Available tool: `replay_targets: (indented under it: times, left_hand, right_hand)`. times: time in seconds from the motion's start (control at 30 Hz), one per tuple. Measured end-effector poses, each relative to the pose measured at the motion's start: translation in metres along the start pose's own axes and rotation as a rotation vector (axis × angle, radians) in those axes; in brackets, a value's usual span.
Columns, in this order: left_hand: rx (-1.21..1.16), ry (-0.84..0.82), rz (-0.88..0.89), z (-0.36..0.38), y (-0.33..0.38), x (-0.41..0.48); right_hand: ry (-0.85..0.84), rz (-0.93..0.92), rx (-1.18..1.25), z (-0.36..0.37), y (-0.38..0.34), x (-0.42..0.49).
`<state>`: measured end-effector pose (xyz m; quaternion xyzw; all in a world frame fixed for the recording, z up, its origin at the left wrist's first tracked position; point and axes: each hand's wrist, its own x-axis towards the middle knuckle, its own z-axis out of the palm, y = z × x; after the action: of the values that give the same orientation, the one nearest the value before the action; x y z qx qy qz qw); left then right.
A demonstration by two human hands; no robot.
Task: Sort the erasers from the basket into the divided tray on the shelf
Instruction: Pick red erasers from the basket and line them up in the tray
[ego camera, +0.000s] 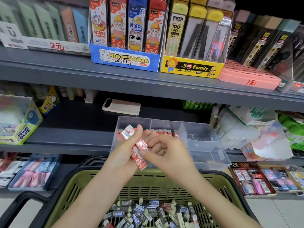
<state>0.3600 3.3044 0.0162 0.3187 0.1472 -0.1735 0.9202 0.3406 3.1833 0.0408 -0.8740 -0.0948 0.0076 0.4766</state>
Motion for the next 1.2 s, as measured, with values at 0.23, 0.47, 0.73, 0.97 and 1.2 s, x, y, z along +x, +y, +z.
replay_targets:
  times: [0.23, 0.47, 0.73, 0.97, 1.2]
  left_hand:
    - [-0.134, 0.118, 0.133, -0.015, 0.015, 0.004]
    - [-0.189, 0.181, 0.164, -0.029, 0.035, 0.004]
    - [-0.17, 0.105, 0.101, -0.033, 0.03, 0.002]
    - [-0.117, 0.068, 0.108, -0.035, 0.026, 0.0]
    - [0.071, -0.004, 0.138, -0.028, 0.022, -0.001]
  right_hand:
    - [-0.077, 0.194, 0.388, -0.016, 0.005, 0.004]
    - [0.095, 0.323, -0.48, -0.029, 0.038, 0.074]
    - [-0.058, 0.413, -0.633, -0.008, 0.058, 0.112]
    - [0.024, 0.247, -0.653, -0.004, 0.047, 0.092]
    - [-0.07, -0.094, -0.116, 0.027, -0.003, 0.03]
